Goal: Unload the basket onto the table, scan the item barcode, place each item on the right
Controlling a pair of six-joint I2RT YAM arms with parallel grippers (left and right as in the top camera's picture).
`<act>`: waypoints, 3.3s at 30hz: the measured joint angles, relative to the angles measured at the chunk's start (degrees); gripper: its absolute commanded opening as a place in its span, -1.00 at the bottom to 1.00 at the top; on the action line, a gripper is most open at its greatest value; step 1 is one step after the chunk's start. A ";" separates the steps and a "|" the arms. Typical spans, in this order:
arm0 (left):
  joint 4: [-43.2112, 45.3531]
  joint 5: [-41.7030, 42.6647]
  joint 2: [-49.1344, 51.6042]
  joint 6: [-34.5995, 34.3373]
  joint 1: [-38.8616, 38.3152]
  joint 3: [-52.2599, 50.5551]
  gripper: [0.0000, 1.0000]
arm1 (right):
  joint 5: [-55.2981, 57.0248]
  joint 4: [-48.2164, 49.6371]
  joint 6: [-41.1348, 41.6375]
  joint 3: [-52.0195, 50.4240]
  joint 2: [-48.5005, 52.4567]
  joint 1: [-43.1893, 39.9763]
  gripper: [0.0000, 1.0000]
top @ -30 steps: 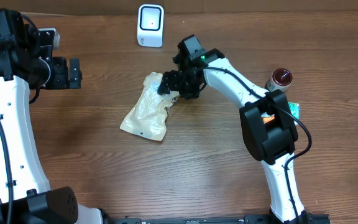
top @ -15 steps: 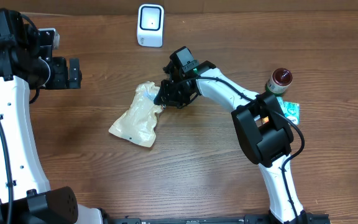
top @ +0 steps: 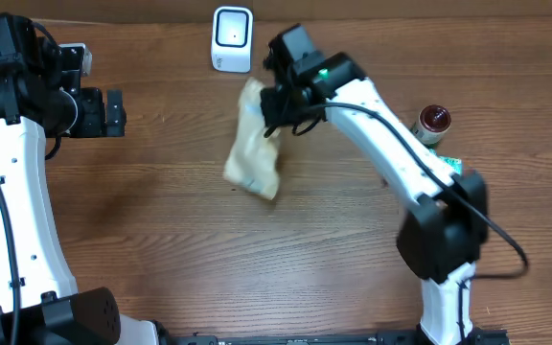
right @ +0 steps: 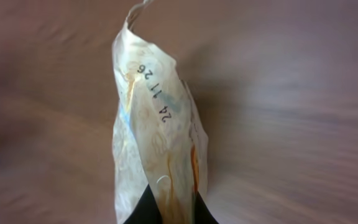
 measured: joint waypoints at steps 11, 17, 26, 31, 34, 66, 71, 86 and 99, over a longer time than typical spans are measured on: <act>0.00 0.00 0.00 0.00 0.00 0.00 0.99 | 44.98 -1.64 -3.21 1.29 2.01 9.16 -0.92; 0.00 0.00 0.00 0.00 0.00 0.00 0.99 | 48.92 -2.49 -3.63 1.25 7.80 10.69 -0.70; 0.00 0.00 0.00 0.00 0.00 0.00 0.99 | 36.04 0.76 -3.93 1.01 9.66 21.35 0.20; -0.02 0.00 0.00 0.00 0.00 0.00 1.00 | 30.93 -1.09 -3.96 1.86 9.66 24.52 0.20; 0.00 0.00 0.00 0.00 0.00 0.00 0.99 | 29.40 -4.02 -3.85 4.85 9.68 23.19 0.20; 0.00 0.00 0.00 0.00 0.00 0.00 0.99 | 5.57 -10.75 6.23 -11.30 9.49 -13.77 -0.01; 0.00 0.00 0.00 0.00 0.00 0.00 0.99 | 2.84 -11.72 5.49 -11.41 9.49 -9.46 -0.06; 0.00 0.00 0.00 0.00 0.00 0.00 1.00 | -0.13 -12.83 3.61 -8.57 9.49 16.98 0.07; 0.00 0.00 0.00 0.00 0.00 0.00 0.99 | -6.08 -11.37 -11.65 5.90 6.82 -2.97 0.68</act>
